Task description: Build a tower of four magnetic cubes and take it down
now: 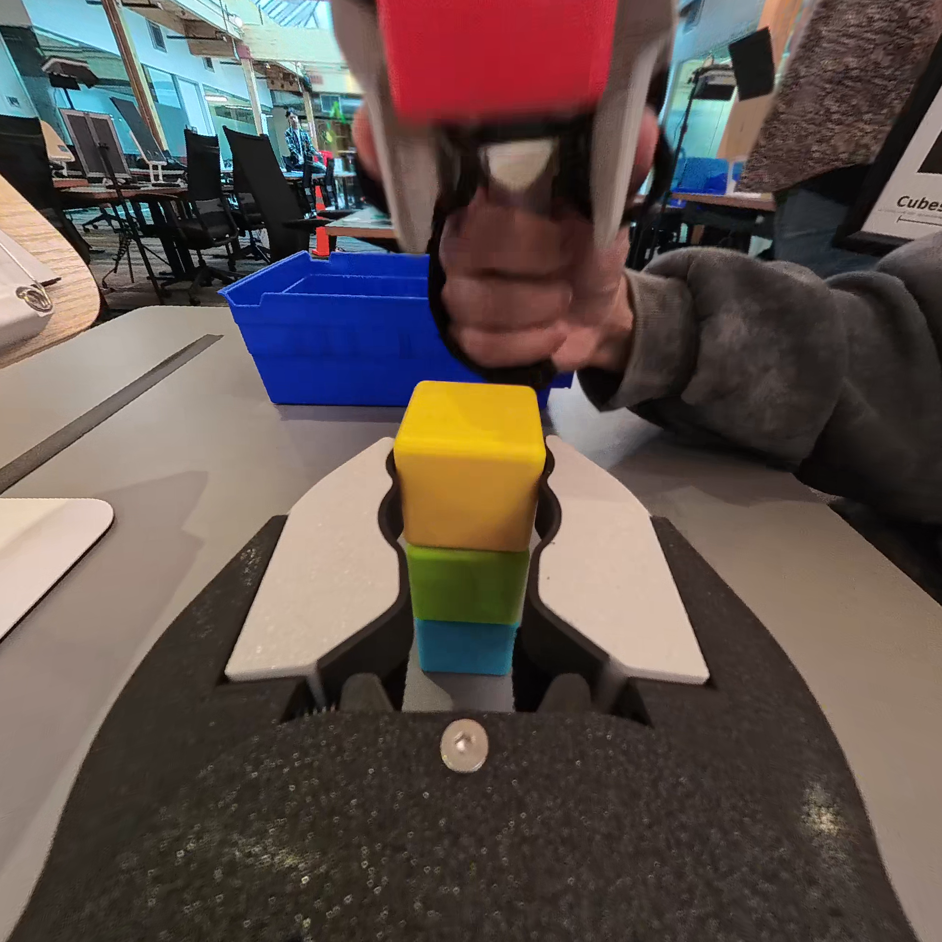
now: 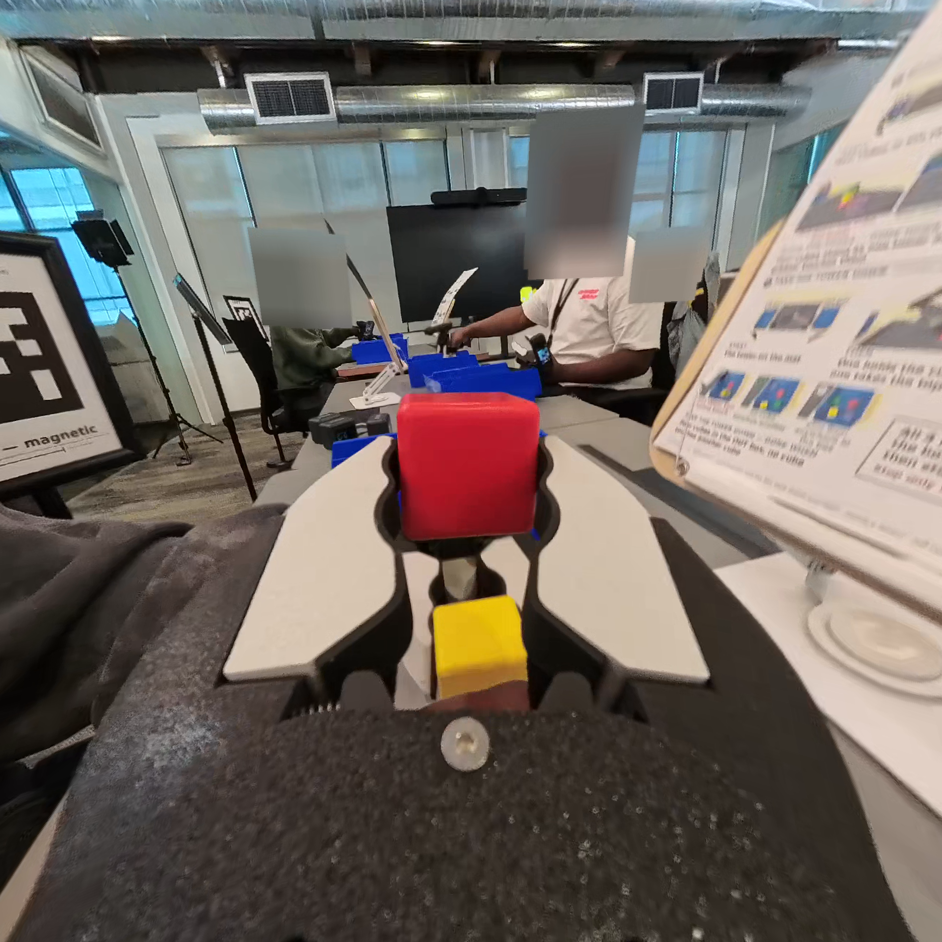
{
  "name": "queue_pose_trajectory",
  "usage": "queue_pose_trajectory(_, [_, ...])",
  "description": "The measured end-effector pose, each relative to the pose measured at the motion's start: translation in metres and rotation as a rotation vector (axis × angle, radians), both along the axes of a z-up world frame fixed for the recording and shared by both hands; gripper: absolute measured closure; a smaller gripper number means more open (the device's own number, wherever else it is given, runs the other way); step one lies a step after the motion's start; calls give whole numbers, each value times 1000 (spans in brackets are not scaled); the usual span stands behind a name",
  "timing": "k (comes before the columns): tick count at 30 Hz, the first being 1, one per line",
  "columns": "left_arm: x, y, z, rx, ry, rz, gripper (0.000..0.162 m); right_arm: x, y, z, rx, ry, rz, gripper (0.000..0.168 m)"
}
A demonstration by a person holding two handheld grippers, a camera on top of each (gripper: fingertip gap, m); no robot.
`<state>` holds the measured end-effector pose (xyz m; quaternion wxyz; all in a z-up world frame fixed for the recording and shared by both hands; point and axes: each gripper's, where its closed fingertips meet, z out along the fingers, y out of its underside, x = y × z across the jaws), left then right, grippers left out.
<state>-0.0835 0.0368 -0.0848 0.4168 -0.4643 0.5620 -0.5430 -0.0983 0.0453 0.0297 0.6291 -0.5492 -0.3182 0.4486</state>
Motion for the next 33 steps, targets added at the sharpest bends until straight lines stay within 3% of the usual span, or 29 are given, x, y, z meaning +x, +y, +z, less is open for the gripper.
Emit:
queue_pose_trajectory(6, [0,0,0,2,0,9,113,26,-15,51,45,-106,-168,118])
queue_pose_trajectory(9, [1,0,0,6,-1,18,113,64,-18,65,-6,-269,-416,118])
queue_pose_trajectory(14, [1,0,0,8,-2,30,113,180,-20,77,-155,-438,-818,118])
queue_pose_trajectory(17, [1,0,0,5,-1,30,113,252,-8,50,-308,-580,-963,118])
queue_pose_trajectory(20, [1,0,0,4,0,28,113,298,11,10,-484,-610,-980,118])
queue_pose_trajectory(27, [1,-1,0,-1,1,22,113,305,58,-98,-747,-734,-869,118])
queue_pose_trajectory(33, [1,-2,0,-3,1,20,113,304,75,-163,-938,-939,-843,117])
